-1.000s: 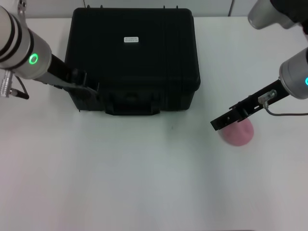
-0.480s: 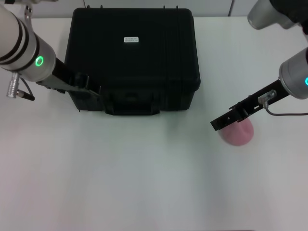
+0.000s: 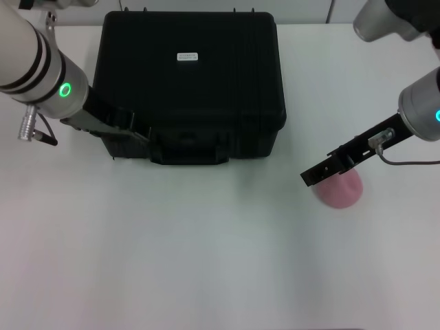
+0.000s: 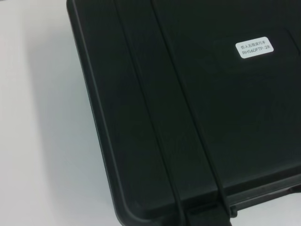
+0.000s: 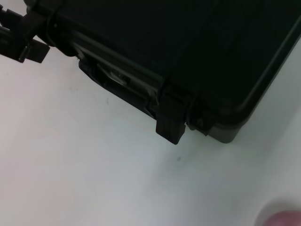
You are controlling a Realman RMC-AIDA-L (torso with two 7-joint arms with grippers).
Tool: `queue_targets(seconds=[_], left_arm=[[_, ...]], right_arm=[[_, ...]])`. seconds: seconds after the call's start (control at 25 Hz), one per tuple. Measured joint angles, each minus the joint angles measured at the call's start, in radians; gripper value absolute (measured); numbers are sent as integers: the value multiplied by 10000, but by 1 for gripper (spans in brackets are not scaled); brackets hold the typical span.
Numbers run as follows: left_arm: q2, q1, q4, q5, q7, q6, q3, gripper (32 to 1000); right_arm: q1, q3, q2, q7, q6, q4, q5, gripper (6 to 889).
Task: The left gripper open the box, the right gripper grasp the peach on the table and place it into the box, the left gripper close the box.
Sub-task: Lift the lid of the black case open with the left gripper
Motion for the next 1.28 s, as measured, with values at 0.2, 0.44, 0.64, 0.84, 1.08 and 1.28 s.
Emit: queue_targets(seconds=[0.2, 0.44, 0.64, 0.84, 1.08, 1.28], left_arm=[[0, 0, -35, -1, 27, -1, -6, 738], [-1, 15, -46, -6, 233, -45, -52, 648], [-1, 11, -52, -8, 251, -57, -53, 465], [0, 2, -58, -6, 255, -59, -51, 403], [1, -32, -58, -6, 271, -133, -39, 403], [18, -77, 64, -14, 299, -360, -65, 403]], right_arm=[[5, -1, 0, 0, 0, 0, 0, 820], [5, -1, 0, -14, 0, 0, 0, 818], [6, -1, 0, -15, 0, 0, 0, 817], [24, 0, 0, -15, 0, 0, 0, 816], [35, -1, 0, -15, 0, 0, 0, 814], [36, -1, 0, -16, 0, 0, 0, 813]])
